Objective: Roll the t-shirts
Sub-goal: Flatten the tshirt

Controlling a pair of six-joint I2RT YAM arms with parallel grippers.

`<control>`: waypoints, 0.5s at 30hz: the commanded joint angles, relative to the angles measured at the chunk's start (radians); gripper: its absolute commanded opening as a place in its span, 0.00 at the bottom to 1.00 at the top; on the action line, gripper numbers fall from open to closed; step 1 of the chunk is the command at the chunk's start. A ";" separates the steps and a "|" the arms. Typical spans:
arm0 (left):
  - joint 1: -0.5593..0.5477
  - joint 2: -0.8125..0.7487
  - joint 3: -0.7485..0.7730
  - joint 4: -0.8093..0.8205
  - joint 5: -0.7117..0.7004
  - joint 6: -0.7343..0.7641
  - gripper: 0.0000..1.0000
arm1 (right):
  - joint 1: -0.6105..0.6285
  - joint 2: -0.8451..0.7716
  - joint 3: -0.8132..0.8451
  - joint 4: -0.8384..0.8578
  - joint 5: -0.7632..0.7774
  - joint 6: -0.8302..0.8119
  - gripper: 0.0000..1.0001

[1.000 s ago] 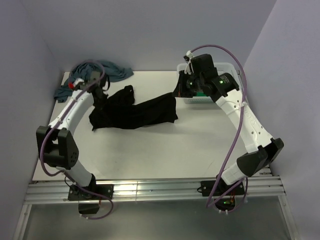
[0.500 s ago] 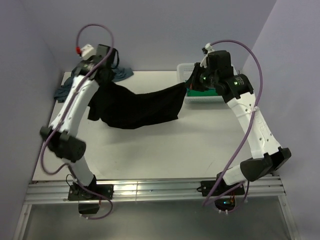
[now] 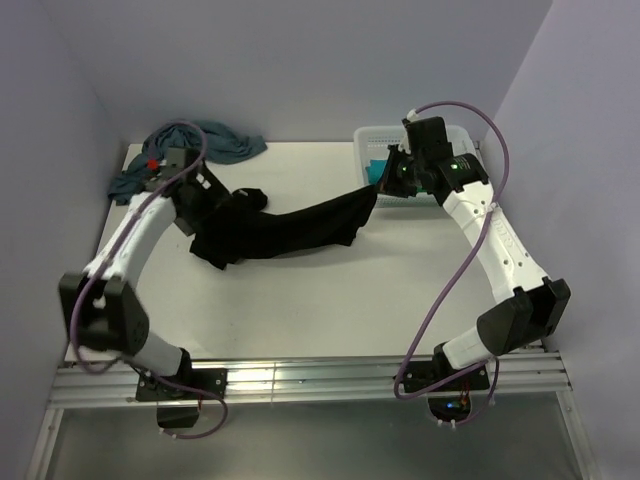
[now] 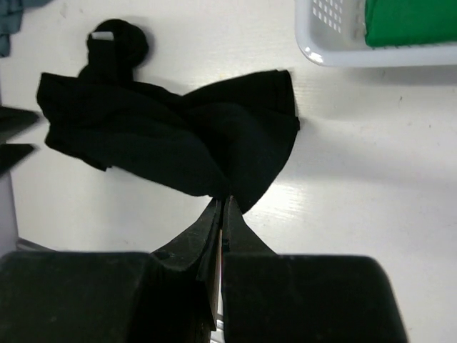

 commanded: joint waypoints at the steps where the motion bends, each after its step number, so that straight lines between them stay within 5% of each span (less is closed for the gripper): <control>1: 0.042 -0.251 -0.092 0.187 0.132 -0.036 1.00 | -0.010 -0.011 -0.025 0.058 0.034 0.002 0.00; 8: 0.255 -0.579 -0.515 0.476 0.400 -0.155 0.99 | -0.020 0.023 -0.046 0.069 0.054 0.028 0.00; 15: 0.323 -0.509 -0.672 0.463 0.461 -0.168 0.80 | -0.033 0.073 -0.017 0.092 0.036 0.048 0.00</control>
